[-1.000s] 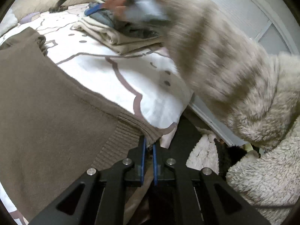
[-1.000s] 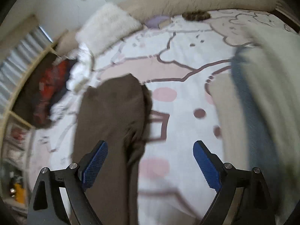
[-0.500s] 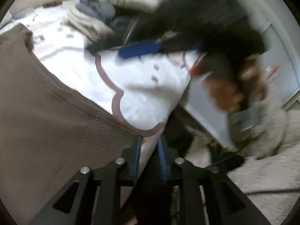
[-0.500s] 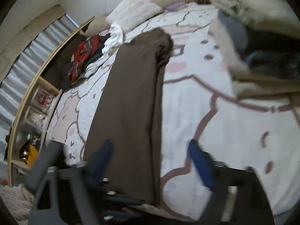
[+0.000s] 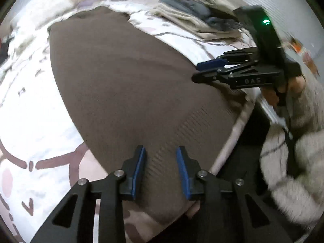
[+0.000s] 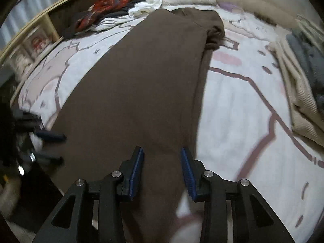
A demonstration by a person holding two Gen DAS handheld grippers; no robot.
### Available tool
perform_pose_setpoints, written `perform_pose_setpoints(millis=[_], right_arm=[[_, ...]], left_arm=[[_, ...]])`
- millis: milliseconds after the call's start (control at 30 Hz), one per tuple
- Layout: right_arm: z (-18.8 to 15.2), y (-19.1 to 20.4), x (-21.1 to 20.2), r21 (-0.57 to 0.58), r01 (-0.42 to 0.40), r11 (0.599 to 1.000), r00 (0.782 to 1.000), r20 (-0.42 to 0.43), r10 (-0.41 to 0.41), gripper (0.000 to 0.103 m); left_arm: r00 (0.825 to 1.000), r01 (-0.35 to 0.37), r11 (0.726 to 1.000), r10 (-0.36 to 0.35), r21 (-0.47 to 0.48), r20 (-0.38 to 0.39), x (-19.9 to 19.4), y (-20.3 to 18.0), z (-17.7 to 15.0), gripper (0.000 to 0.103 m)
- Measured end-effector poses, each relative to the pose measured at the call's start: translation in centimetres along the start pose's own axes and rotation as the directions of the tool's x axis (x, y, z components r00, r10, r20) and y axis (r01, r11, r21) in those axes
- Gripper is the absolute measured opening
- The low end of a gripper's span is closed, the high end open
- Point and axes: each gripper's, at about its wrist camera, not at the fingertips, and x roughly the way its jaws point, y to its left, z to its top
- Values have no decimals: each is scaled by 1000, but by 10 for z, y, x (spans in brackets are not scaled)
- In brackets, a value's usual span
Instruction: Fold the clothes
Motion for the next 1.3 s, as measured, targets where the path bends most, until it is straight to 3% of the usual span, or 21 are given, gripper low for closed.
perform_pose_setpoints(millis=[33, 167, 333, 433, 533, 633, 700, 833, 933, 967, 1067, 1167, 1300], right_arm=[[-6, -2, -3, -2, 12, 1000, 1000, 0, -12, 38], [-2, -21, -19, 124, -60, 990, 997, -32, 64, 37], [74, -8, -46, -68, 10, 998, 993, 121, -1, 37], [125, 5, -16, -212, 51, 976, 989, 144, -21, 37], [150, 16, 31, -308, 60, 949, 993, 113, -26, 37], [147, 8, 85, -370, 158, 915, 987, 27, -159, 37], [135, -17, 79, -301, 93, 949, 995, 68, -76, 37], [118, -49, 64, -189, 66, 980, 997, 53, -57, 42], [120, -63, 52, -96, 1, 995, 1000, 31, 2, 43], [128, -65, 41, -72, -15, 997, 1000, 25, 17, 43], [157, -70, 7, -52, -61, 997, 983, 171, 69, 43], [203, -77, -6, -30, -3, 1000, 966, 257, 11, 43], [268, -77, 19, -29, 52, 998, 962, 270, -43, 43]], left_arm=[[1000, 9, 1000, -9, -6, -7, 0, 1, -1, 31], [999, 33, 999, -33, -10, -9, 0, 5, -5, 31], [1000, 31, 999, -30, 13, -5, -1, 4, -11, 31], [999, 49, 999, -49, 3, -4, 0, 6, -10, 31], [998, 56, 998, -56, 3, -9, -2, 8, -14, 31], [998, 62, 998, -62, 4, -11, -4, 9, -16, 31], [997, 75, 997, -75, 2, -9, -5, 11, -17, 31], [993, 120, 993, -120, -21, -8, -5, 19, -18, 31], [985, 172, 984, -174, -53, -16, -10, 29, -13, 31], [981, 190, 979, -192, -73, -19, -12, 34, -10, 31], [978, 209, 969, -209, -135, 17, -30, 56, 4, 31], [980, 190, 973, -179, -127, 91, -57, 74, 25, 31], [978, 121, 984, -96, -132, 187, -66, 102, 67, 33]])
